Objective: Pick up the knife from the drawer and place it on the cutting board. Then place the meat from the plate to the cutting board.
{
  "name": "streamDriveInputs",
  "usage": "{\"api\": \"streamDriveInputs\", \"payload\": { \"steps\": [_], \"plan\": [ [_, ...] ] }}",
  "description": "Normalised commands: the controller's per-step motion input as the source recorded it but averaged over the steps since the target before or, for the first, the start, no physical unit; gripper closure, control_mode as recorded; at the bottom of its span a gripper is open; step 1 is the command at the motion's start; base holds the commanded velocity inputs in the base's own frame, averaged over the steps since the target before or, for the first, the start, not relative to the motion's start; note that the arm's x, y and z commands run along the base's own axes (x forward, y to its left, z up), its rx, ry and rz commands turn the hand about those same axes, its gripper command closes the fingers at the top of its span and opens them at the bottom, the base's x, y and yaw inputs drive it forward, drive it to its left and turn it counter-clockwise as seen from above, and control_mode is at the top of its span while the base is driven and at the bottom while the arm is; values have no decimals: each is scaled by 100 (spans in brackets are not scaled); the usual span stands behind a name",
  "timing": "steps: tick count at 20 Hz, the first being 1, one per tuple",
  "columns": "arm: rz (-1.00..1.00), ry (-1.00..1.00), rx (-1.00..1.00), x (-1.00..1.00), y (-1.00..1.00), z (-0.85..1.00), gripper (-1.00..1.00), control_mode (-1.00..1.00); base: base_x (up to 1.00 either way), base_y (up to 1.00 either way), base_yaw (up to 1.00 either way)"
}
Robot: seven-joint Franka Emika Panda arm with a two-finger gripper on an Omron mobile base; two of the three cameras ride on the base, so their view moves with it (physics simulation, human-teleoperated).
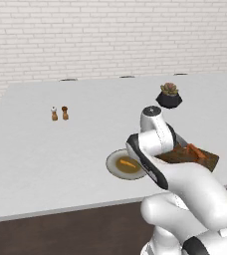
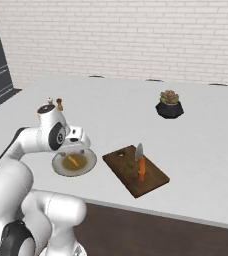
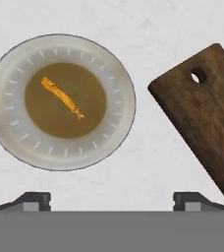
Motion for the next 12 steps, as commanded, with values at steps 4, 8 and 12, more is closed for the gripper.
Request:
{"api": "streamDriveInputs", "payload": {
  "steps": [4, 8, 12],
  "plan": [
    [7, 31, 1, 45, 42, -10, -100, -100, 0, 0, 0],
    [7, 34, 0, 59, 19, -20, -100, -100, 0, 0, 0],
    [7, 31, 0, 41, 18, -37, -100, -100, 0, 0, 0]
  ]
}}
